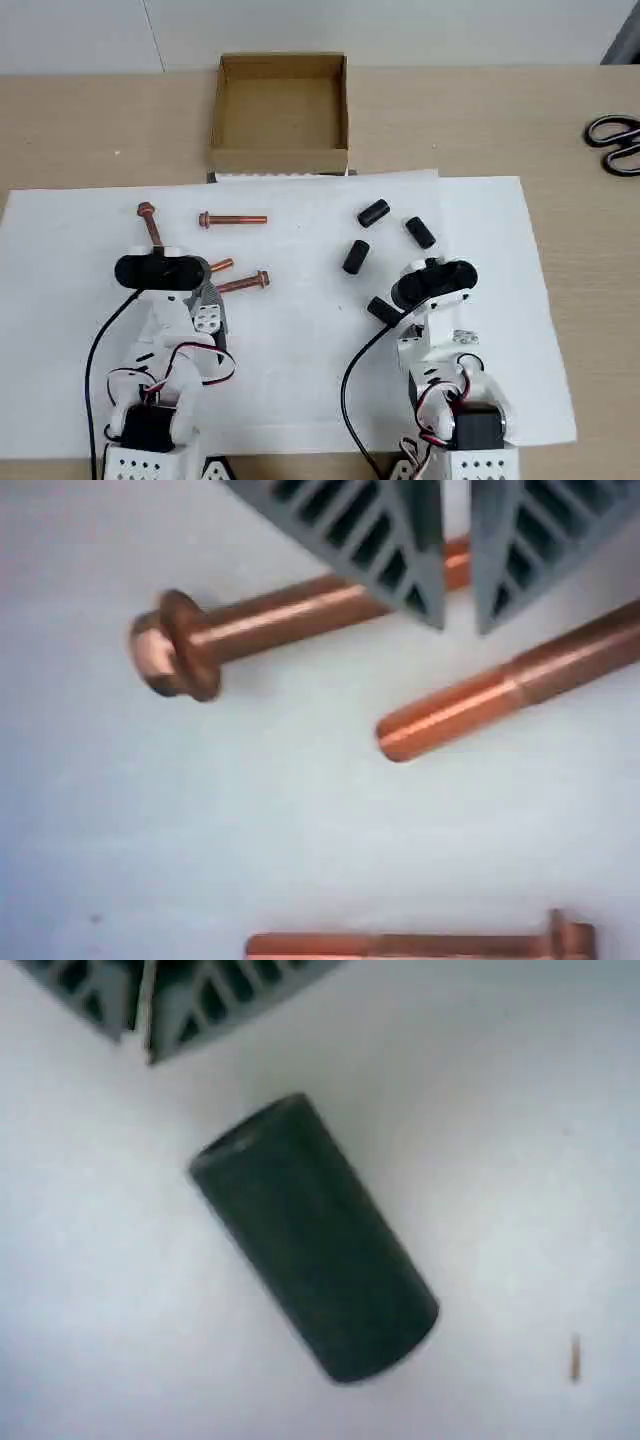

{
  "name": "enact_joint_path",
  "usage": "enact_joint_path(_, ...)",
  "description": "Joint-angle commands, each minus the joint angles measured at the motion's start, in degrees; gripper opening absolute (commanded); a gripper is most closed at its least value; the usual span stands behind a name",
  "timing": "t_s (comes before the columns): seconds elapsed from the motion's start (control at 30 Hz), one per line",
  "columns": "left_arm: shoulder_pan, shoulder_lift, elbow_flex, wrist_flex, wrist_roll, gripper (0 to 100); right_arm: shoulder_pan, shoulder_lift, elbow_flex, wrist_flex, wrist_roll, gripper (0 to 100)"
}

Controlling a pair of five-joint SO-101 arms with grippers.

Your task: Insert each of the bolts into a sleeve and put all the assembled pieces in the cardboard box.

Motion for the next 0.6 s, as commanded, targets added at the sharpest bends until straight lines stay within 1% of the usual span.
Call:
enact_joint_path(0.0, 1.0, -0.8, -0.6, -0.1, -0.4, 1, -0.1, -0.3, -0.5, -1.2, 0.7, 0.3)
enact_joint_path(0.23, 3.2, -0.8, -0.6, -0.2, -0.4, 1, -0.1, -0.3, -0.5, -1.1, 0.7, 0.3)
enact_joint_path(0.37, 7.2, -0.8, -0.4, -1.2, -0.4, 1, -0.1, -0.3, -0.5, -1.1, 0.8, 0.3)
enact_joint_path(0.5, 14.1, -0.8, -0.3, -2.2, -0.5, 1, 0.0, -0.3, -0.5, -1.1, 0.8, 0.3)
enact_joint_path(0.57, 15.4, -0.7, -0.3, -2.4, -0.2, 1, 0.0, -0.3, -0.5, -2.0, 0.6, 0.3)
